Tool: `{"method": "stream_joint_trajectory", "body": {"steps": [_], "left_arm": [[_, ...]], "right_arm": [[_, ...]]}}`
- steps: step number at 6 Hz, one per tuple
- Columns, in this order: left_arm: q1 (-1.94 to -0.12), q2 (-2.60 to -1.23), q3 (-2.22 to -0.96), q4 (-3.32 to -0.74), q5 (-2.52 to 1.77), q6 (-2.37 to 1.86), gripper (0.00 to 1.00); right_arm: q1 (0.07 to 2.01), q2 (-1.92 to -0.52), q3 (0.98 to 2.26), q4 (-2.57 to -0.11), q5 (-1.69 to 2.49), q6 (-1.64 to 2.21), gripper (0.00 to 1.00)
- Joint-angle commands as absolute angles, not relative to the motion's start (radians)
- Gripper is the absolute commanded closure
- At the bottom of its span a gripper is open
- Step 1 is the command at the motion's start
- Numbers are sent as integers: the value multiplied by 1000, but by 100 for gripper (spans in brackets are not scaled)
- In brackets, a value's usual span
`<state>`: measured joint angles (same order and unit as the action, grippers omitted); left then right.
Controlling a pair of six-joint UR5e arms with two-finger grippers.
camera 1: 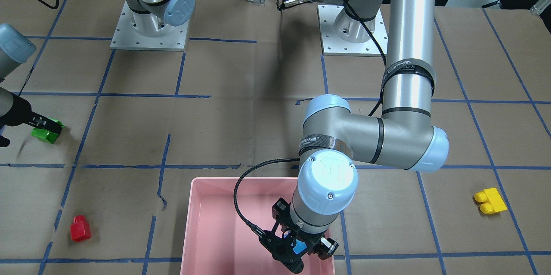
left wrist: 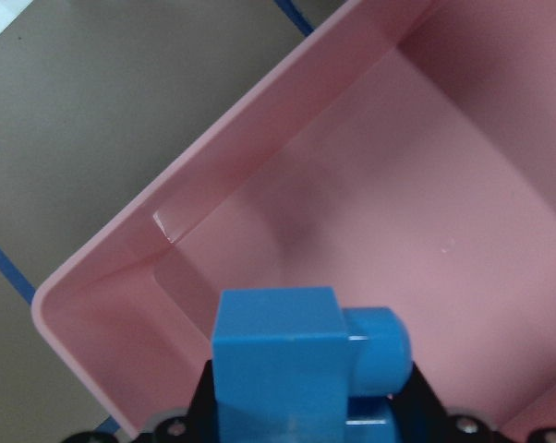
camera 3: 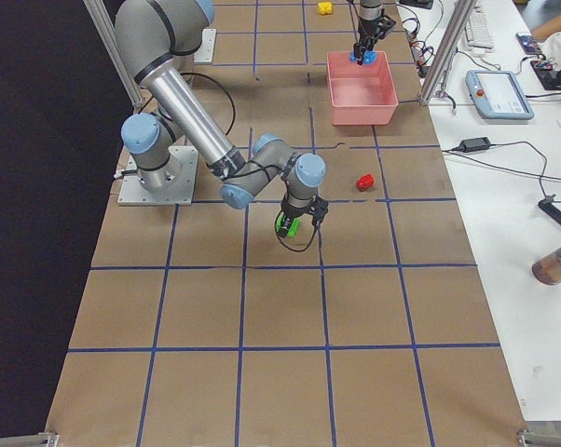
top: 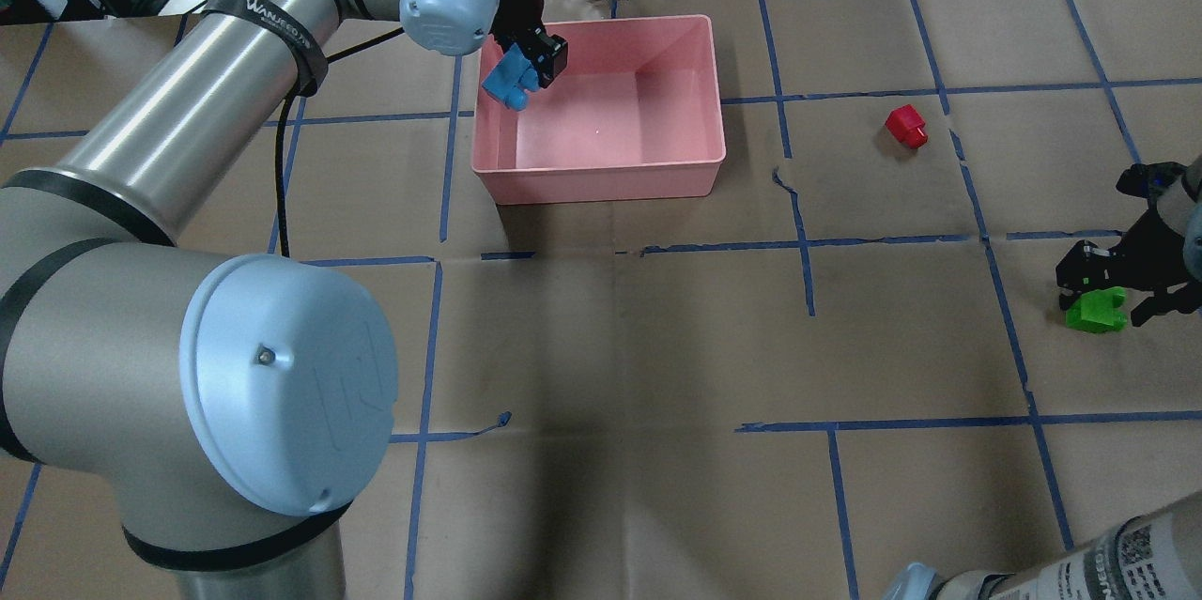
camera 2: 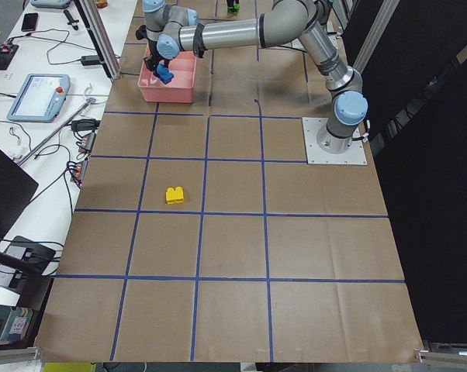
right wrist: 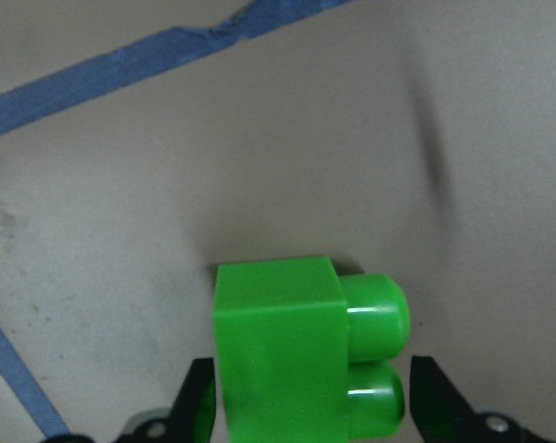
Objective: Put all blocks into box
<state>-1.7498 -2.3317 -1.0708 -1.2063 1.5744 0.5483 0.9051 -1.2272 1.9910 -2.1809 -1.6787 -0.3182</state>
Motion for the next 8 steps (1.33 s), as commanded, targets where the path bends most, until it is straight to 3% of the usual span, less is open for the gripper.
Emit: {"method": "stream_joint_trajectory", "body": {"steps": [1,2,3,5,6,8], "left_arm": [[-1737,-2306,-1084,-1221,1580,552,0],[-1662,-2233,-1116,-1245,1586,552,0],[-1555,-2156,-1197,-1246,1583,554,1],[-1395,-2031,-1406,-1145,1635,563,1],[-1279,-2031,-1487,-1082,1667,568,1],[-1143,-2121,-1485,-985,1666,526,1]], "right_arm": [[905,-1227,1988,-2181,-1678,-318,46],[905,-1227,1987,-2181,-1678,-319,59],[905,-1238,1980,-2180,-1678,-315,65],[917,-1247,1840,-2130,-1677,-314,65],[937,-1255,1757,-2053,-1661,-316,64],[1073,-1269,1573,-1898,-1613,-310,64]]}}
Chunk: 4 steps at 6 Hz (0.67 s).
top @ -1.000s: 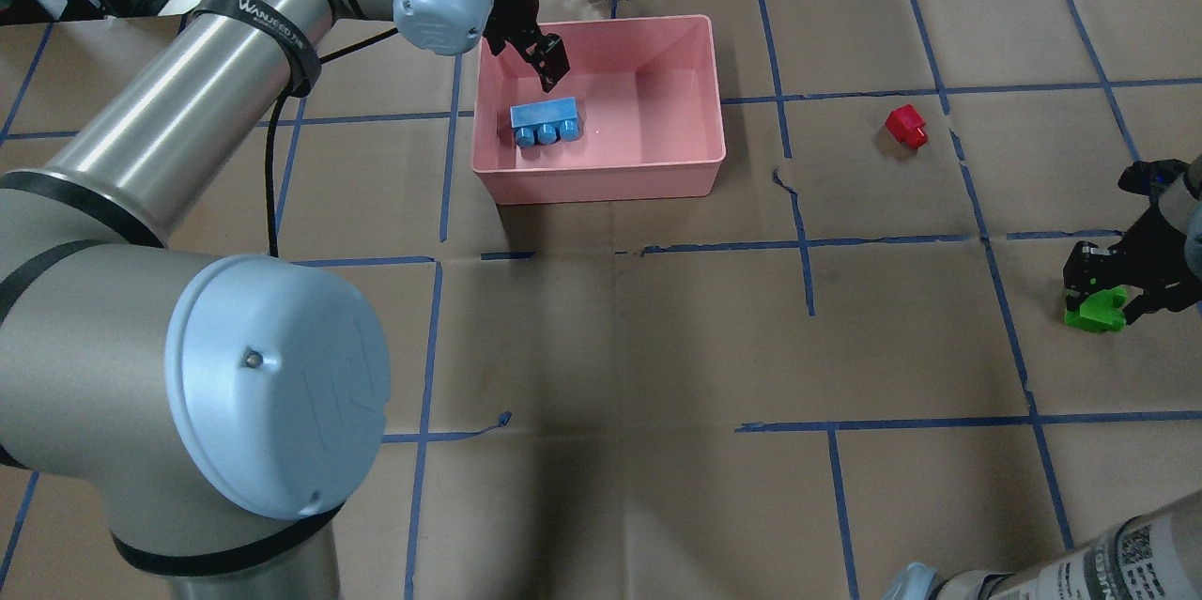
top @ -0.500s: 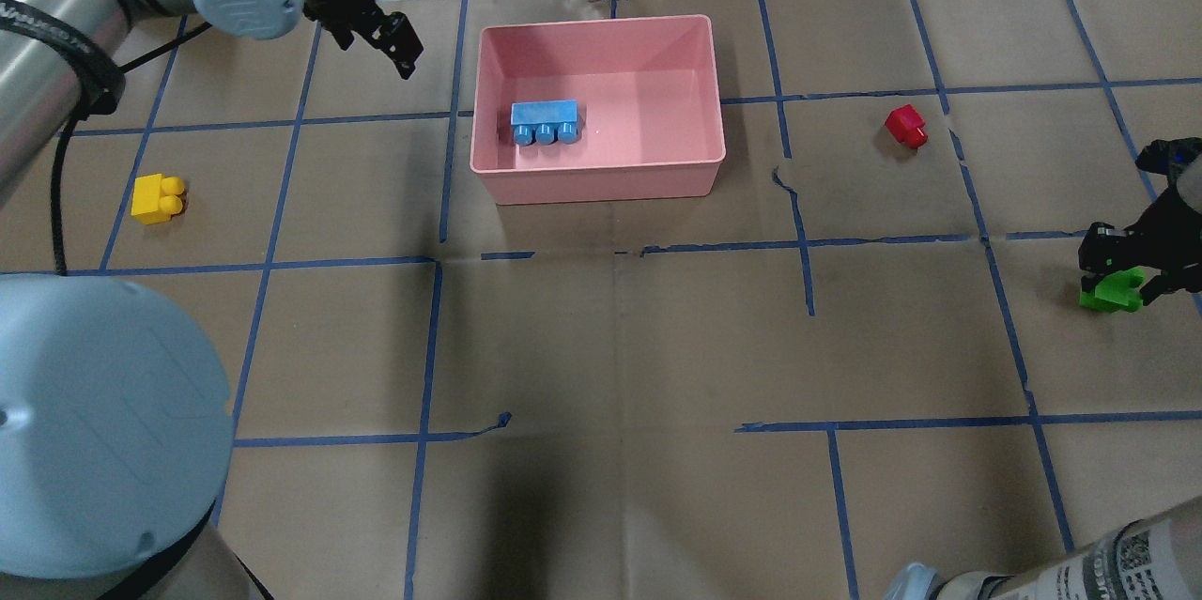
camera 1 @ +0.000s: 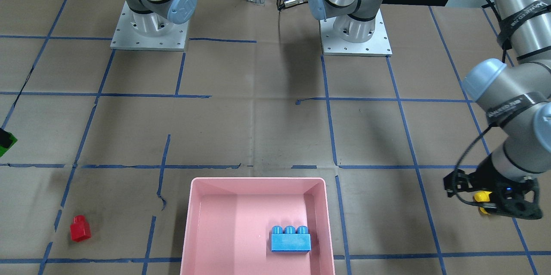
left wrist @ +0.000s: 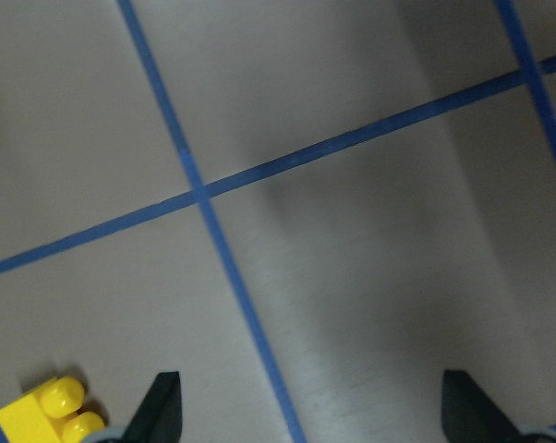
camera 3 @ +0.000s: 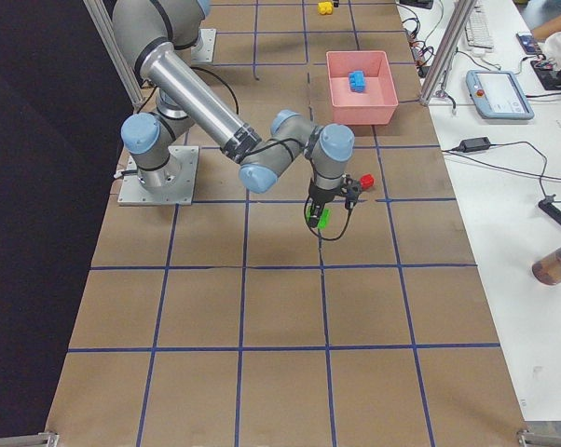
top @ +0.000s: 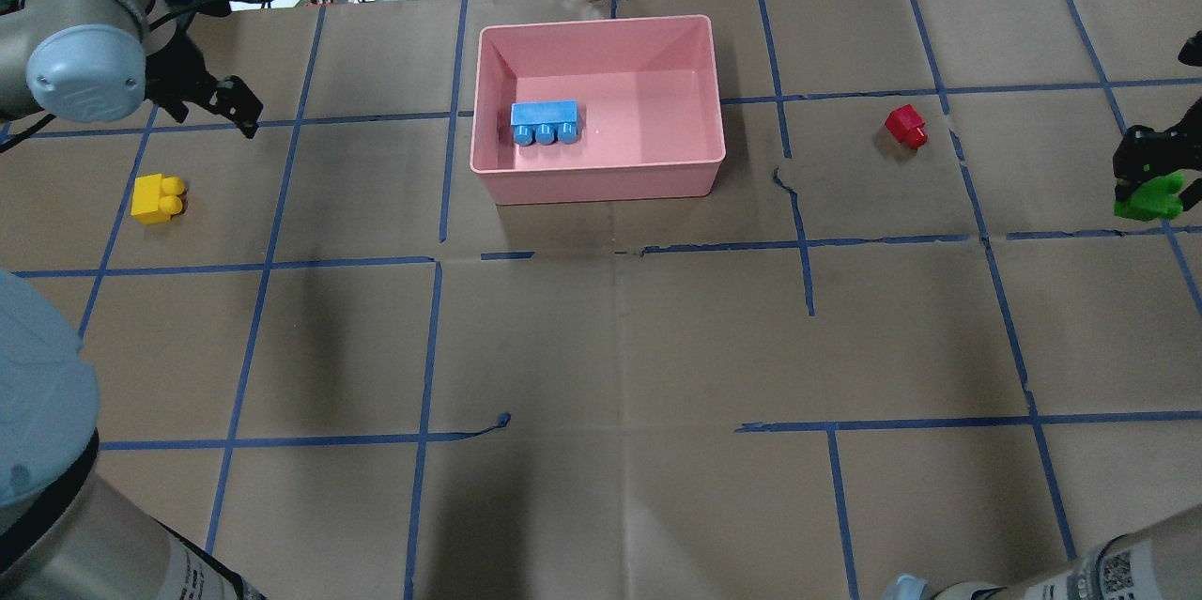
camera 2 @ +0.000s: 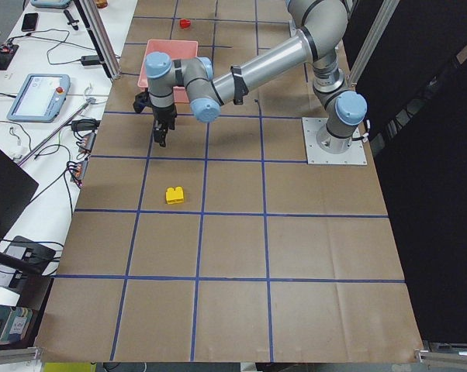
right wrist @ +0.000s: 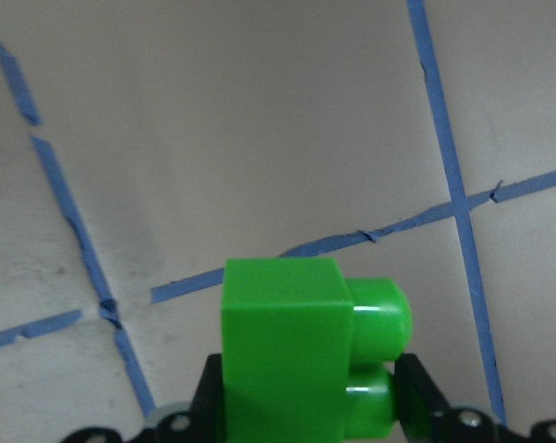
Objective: Put all blocks into box
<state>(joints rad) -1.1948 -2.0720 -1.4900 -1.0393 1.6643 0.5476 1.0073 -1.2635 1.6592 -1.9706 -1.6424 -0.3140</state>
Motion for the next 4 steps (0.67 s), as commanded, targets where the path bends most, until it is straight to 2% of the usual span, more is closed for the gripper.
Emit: {"method": "stream_joint_trajectory", "body": {"steps": [1,4], "left_arm": [[-1096,-2175,-1464,-971,1652,475,1],[-1016,-2279,-1476,-816,1646,486,1]], "right_arm": [[1154,-1264,1509,-1847,-1609,-278,64],[1511,-1191,1364,-1848,-1528,-185,64]]}}
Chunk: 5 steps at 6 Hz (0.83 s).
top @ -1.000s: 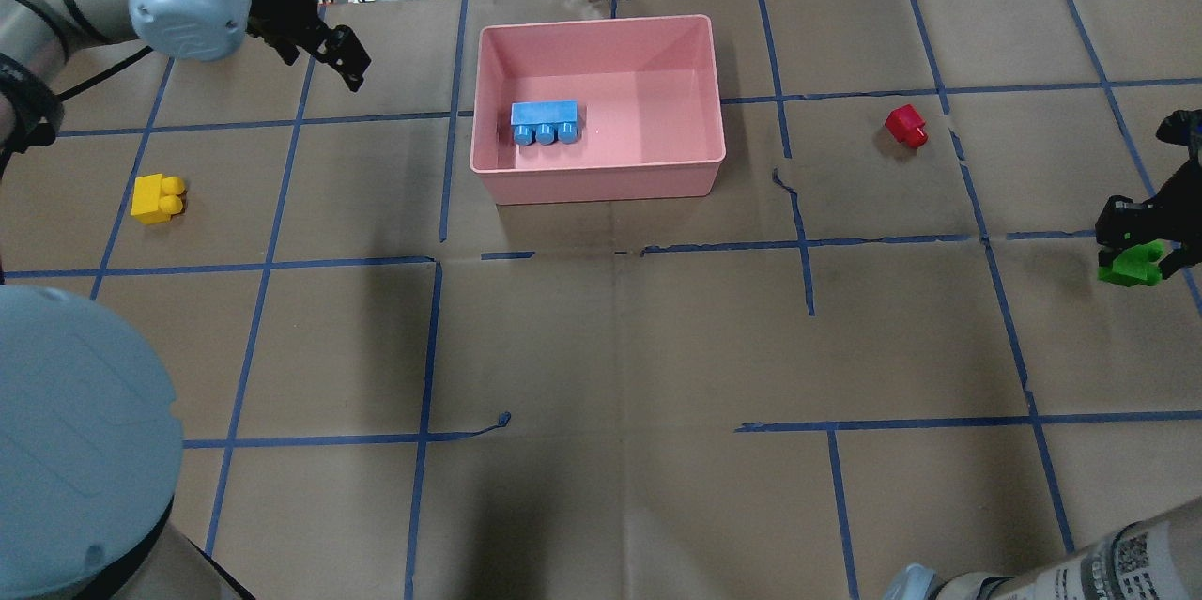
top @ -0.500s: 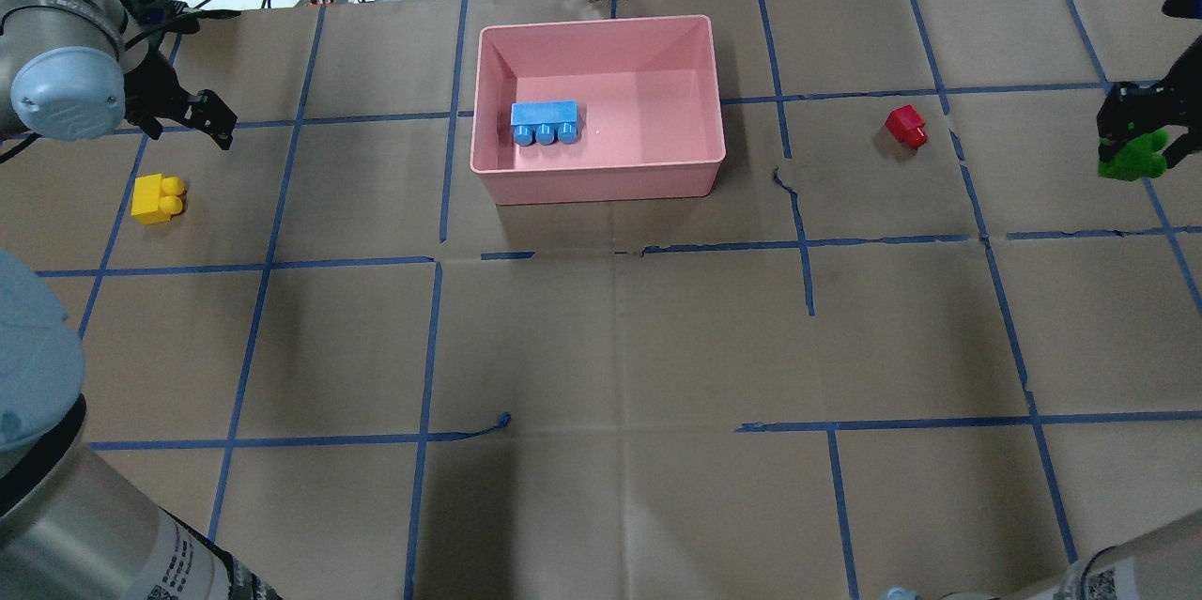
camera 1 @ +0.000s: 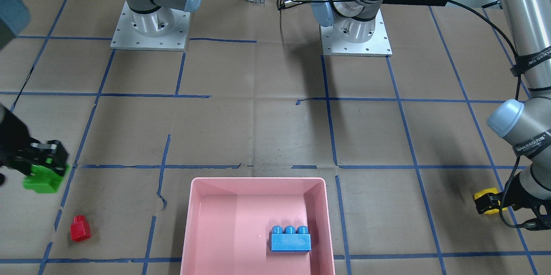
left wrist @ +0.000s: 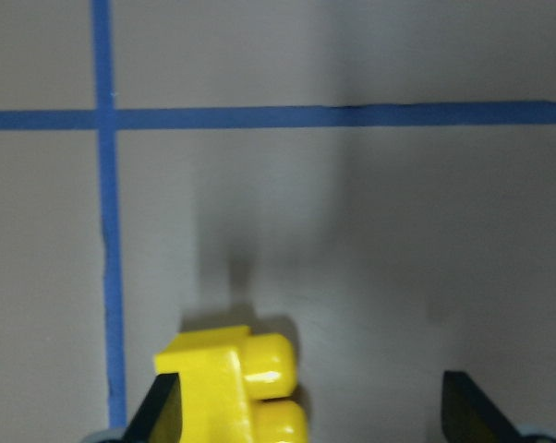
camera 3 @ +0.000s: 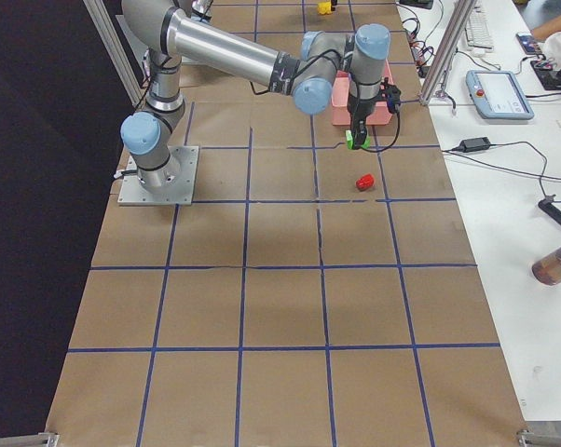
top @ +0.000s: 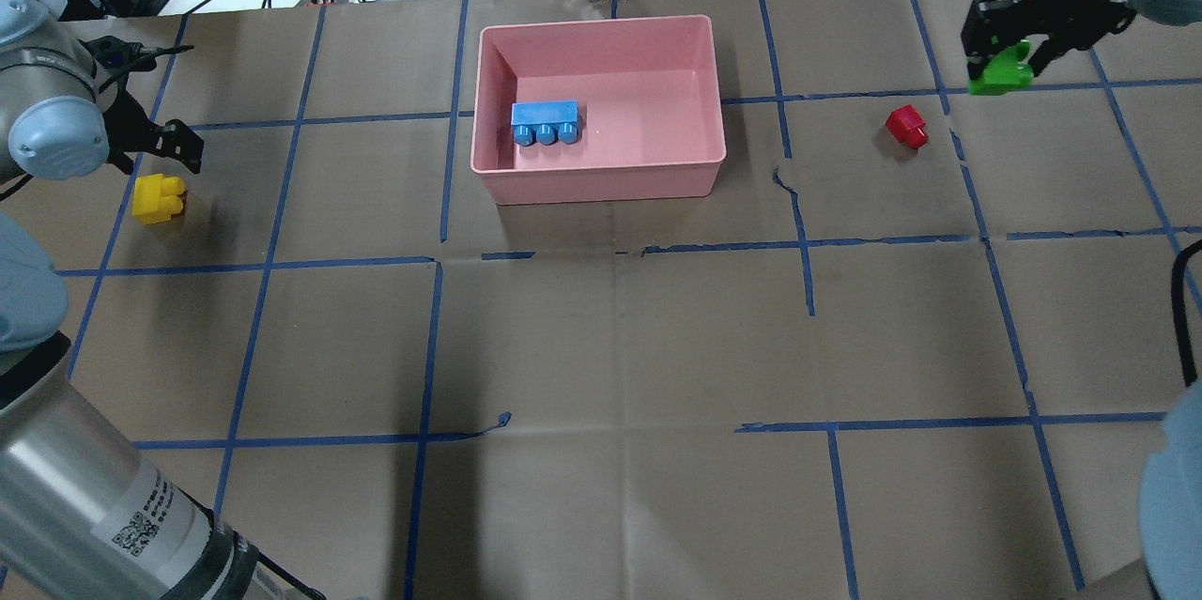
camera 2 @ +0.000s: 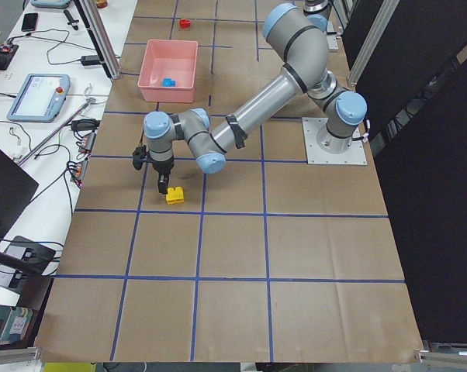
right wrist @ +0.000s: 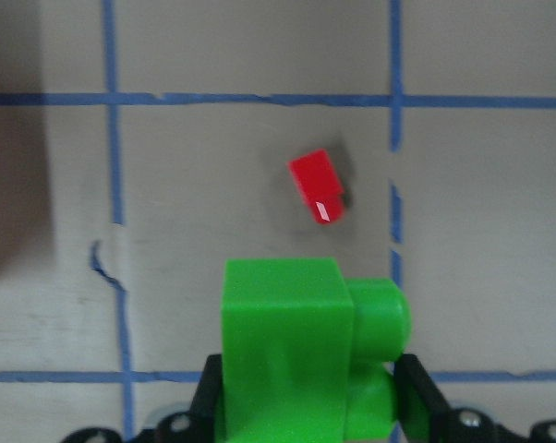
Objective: Put all blocks into box
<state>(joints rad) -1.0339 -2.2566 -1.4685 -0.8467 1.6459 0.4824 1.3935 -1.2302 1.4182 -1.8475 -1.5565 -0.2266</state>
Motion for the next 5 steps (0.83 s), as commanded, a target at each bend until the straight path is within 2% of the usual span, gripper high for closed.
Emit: {"method": "stream_joint_trajectory", "body": {"steps": [1,3,4,5], "left_arm": [[-1014,-2279,-1486,-816,1649,488,4],[-1014,-2270,-1483,-818,1643,500,73],[-1023,-2257,-1482,-833,1641,527,95],[-1044,-2225,-1482,-871,1616,557,100]], "right_arm": [[1628,-1119,1276,-1848,-1528,-96,64],[1759,-952,1146,-1871,-1526,3,60],[1778,-880,1144,-1944,-1528,8,60],[1785,-838,1149,-1971,-1528,8,58]]}}
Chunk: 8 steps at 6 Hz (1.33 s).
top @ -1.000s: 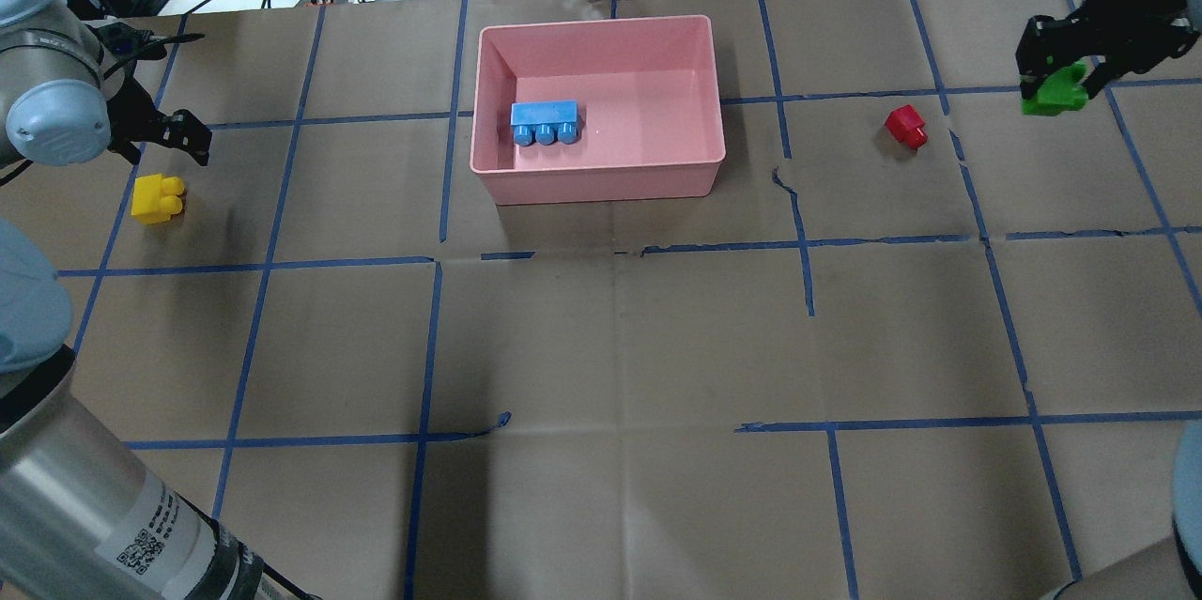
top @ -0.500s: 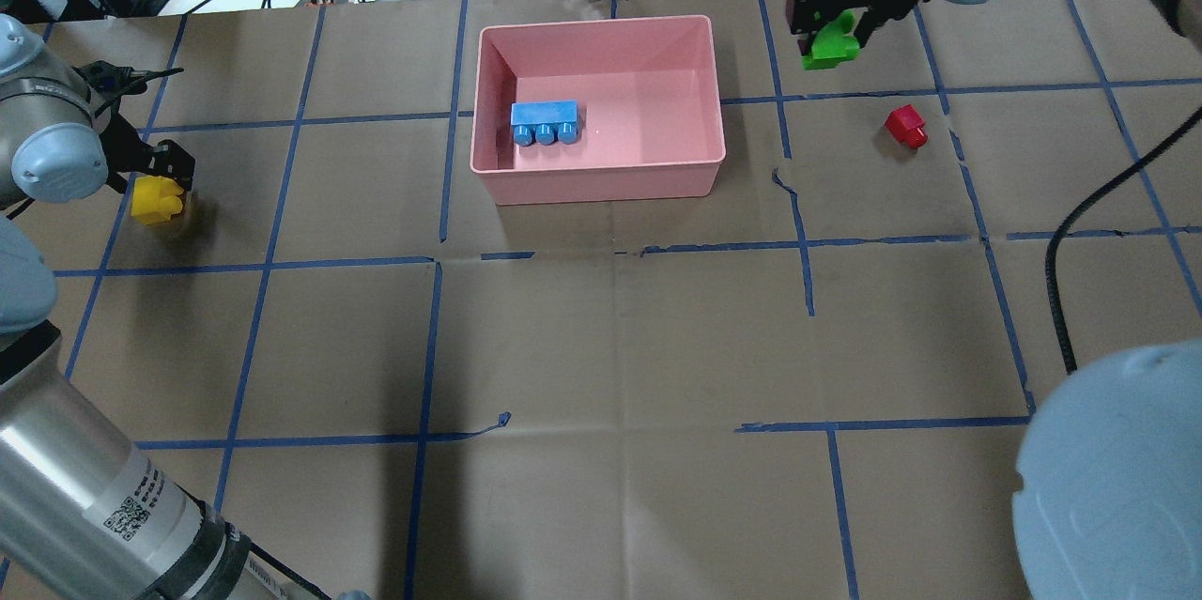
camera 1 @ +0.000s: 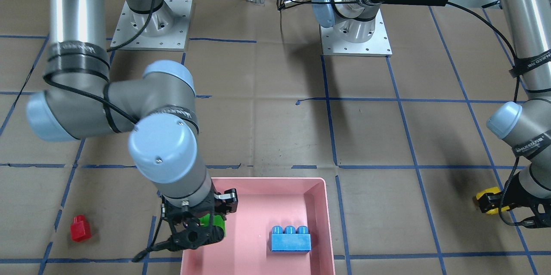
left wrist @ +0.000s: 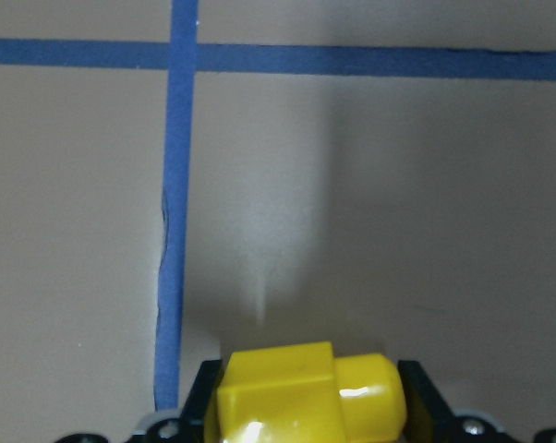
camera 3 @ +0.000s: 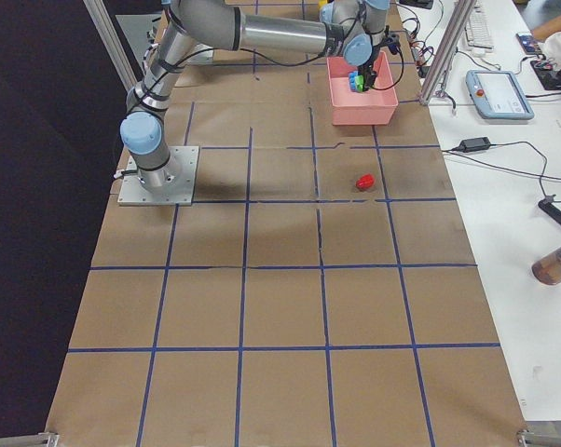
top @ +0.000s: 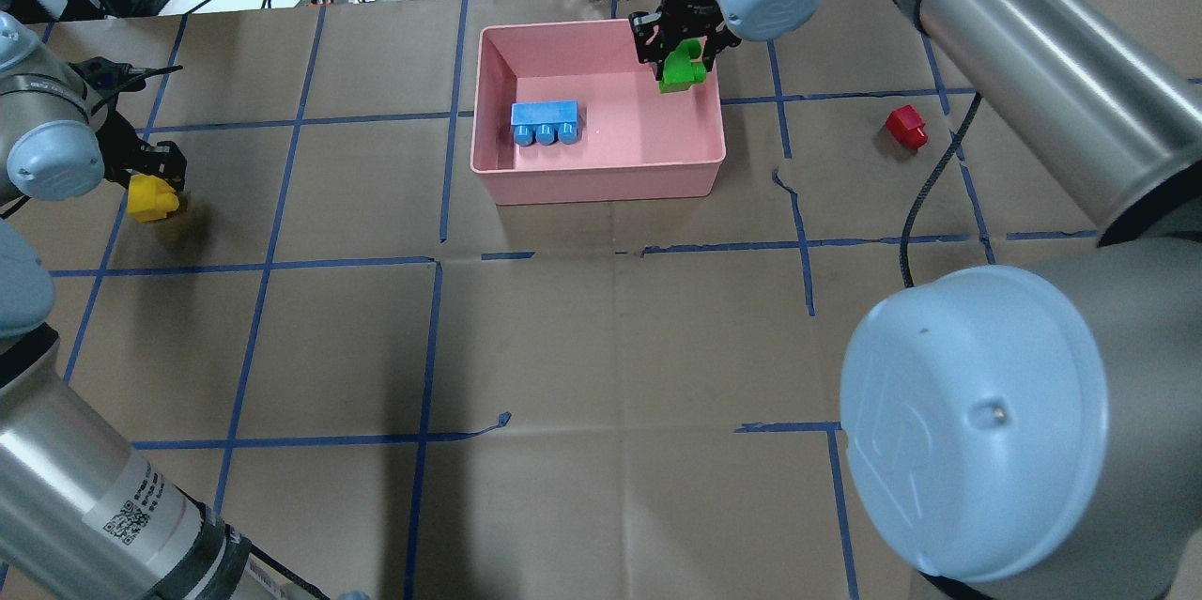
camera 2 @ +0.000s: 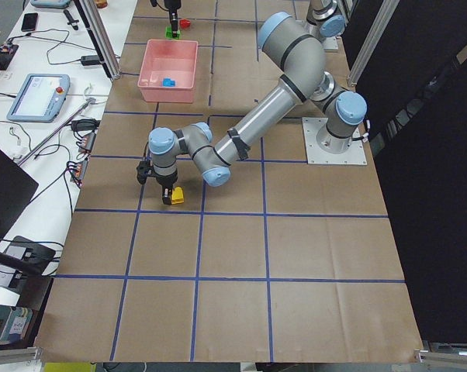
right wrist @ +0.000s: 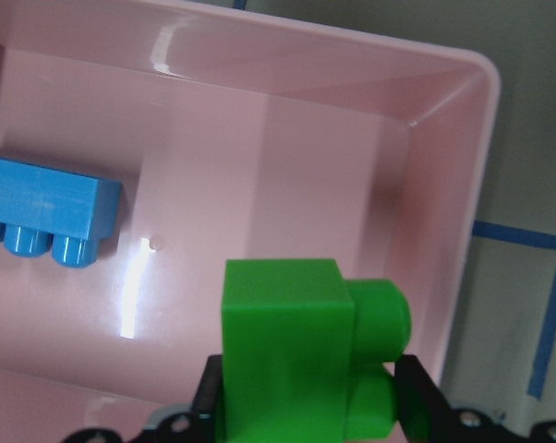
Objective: Put all blocks into box
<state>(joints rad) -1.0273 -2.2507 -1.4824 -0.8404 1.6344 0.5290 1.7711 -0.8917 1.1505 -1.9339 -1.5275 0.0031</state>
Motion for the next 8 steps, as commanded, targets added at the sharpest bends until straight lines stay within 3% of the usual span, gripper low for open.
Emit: {"method": "stream_joint_trajectory", "body": {"steps": [1,2,3,6,8], "left_arm": [[-1099,-2135,-1480,-972,1524,554,100],[-1191,-2056,-1479,-1045,1510,545,100],[-1292,-2034,-1441,-1036,1509,535,100],[-1593,-2120,-1286,-1043,1540,236,100],[-1742,-2222,-1260,-1010,1548,224,100]], "right_arm": [[1784,-822,1169,-1970,-1528,8,10],[1783,-839,1175,-1965,-1531,11,0],[1781,-869,1167,-1953,-1534,14,0],[1659,-1030,1146,-1798,-1537,-1,0],[1487,-1032,1160,-1795,-1537,-105,0]]}}
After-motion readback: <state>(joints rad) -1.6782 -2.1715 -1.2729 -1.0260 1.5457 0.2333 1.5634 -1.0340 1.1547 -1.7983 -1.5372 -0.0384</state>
